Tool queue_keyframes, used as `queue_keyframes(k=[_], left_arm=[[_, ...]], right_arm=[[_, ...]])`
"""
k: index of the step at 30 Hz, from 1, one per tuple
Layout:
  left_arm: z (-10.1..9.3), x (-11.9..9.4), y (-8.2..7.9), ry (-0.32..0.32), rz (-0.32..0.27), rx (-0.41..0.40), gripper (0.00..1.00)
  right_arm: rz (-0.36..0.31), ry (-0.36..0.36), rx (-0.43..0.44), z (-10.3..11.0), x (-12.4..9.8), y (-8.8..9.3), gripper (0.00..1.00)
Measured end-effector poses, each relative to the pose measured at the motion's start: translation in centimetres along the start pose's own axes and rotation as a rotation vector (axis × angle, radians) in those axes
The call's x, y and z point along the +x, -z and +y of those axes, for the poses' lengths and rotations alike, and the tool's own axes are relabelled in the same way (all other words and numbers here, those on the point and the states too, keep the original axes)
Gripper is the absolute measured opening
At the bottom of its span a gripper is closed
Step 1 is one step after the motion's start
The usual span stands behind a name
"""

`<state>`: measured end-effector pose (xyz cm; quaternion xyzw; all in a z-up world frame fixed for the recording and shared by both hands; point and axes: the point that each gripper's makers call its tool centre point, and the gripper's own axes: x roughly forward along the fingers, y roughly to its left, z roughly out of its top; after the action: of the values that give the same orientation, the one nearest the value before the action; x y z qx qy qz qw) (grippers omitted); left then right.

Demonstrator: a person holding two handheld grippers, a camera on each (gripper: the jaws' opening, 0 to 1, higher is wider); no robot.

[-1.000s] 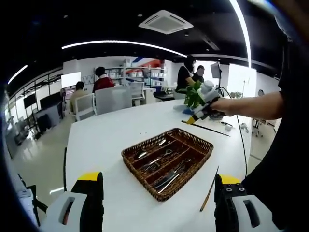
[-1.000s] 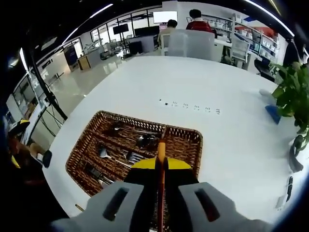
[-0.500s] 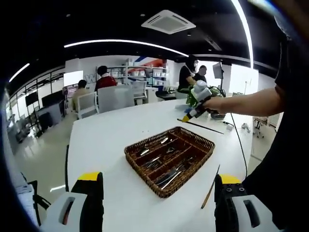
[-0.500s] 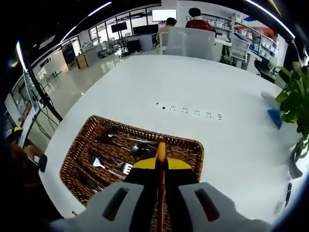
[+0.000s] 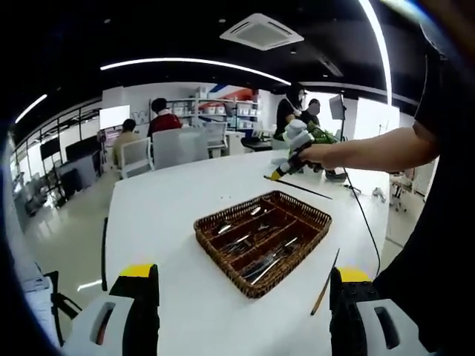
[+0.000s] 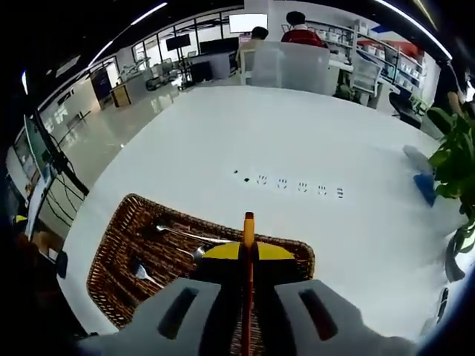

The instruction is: Arrange the knives, forks, and spoons in their matching storage slots by inserting each utensil handle-first until every utensil is classified and aligned in the correct compartment

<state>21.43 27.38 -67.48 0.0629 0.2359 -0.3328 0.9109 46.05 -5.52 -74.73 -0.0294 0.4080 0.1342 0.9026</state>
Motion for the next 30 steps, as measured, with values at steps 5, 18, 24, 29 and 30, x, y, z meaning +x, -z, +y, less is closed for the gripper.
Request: queue_keyframes(k=[5,18,24,29,30], left_arm=[[0.6,-0.2,0.1,-0.008,-0.001,-0.003,1.0],[0.9,0.1,0.3,-0.012,0.009,-0.012,1.0],[1.1,0.3,0.3,-0.01,0.015,-0.011,1.0],[1.3,0.5,0.3,-0.01,0.021,-0.009,1.0],[1.3,0.5,0.4,-0.01,0.021,-0.009,1.0]], right_arm=[[-0.005,0.007,0.0,0.1,0.3,-0.5,0.02],[0.016,0.02,0.031,-0.6,1.7,1.3,0.02],[0.026,0.021,0.04,-0.7,2.1,2.4,0.02],[0.04,0.032,0.066,-1.3,3.1,3.7,0.02],[0.042,0.032,0.072,-1.4,3.3,4.0,0.02]])
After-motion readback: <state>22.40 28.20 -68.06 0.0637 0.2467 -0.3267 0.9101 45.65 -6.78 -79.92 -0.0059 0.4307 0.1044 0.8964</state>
